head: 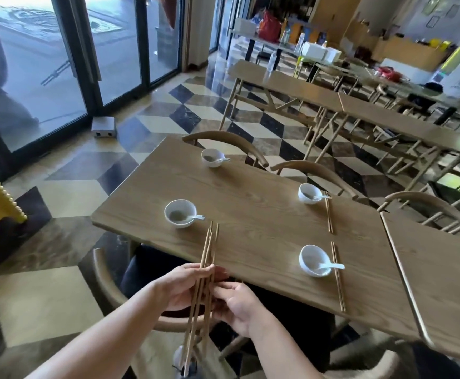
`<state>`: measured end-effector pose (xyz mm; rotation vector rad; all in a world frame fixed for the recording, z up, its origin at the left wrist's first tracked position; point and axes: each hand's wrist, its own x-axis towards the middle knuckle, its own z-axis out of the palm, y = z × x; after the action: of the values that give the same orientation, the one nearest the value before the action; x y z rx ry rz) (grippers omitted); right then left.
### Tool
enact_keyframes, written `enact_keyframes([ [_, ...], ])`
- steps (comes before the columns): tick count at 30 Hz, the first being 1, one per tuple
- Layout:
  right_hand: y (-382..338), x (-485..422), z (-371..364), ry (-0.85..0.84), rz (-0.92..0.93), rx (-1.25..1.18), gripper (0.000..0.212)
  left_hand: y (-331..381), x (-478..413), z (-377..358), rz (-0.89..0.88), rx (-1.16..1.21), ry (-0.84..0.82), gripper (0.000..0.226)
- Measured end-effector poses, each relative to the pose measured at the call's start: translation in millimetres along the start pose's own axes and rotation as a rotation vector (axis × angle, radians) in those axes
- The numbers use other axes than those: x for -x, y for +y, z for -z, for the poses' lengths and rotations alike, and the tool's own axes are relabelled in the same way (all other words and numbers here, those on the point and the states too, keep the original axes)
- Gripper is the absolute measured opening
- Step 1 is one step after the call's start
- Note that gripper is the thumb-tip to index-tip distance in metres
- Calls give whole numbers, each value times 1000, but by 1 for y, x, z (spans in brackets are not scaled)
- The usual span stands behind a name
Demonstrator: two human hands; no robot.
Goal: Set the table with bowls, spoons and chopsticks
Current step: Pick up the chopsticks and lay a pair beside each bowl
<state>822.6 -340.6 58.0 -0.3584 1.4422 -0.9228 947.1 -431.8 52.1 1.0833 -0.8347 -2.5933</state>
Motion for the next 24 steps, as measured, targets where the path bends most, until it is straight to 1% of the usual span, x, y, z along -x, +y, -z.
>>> enact_keyframes([
  [4, -8, -20, -3, -2, -48, 13, 14, 13, -21, 16, -62, 99, 126, 30],
  [7, -16, -39, -6, -12, -79, 18, 18, 29, -38, 28, -78, 109, 168, 27],
  [11, -32, -74, -3, -11, -92, 138, 16, 55, -68, 44, -26, 127, 149, 24],
  [14, -47, -105, -1, 2, -97, 170, 18, 76, -96, 55, 41, 95, 139, 25],
  [21, -72, -144, 8, 46, -121, 74, 18, 99, -145, 64, 119, 47, 144, 21],
  [24, -70, -151, 8, 118, -136, 21, 19, 100, -159, 66, 140, 41, 126, 20],
])
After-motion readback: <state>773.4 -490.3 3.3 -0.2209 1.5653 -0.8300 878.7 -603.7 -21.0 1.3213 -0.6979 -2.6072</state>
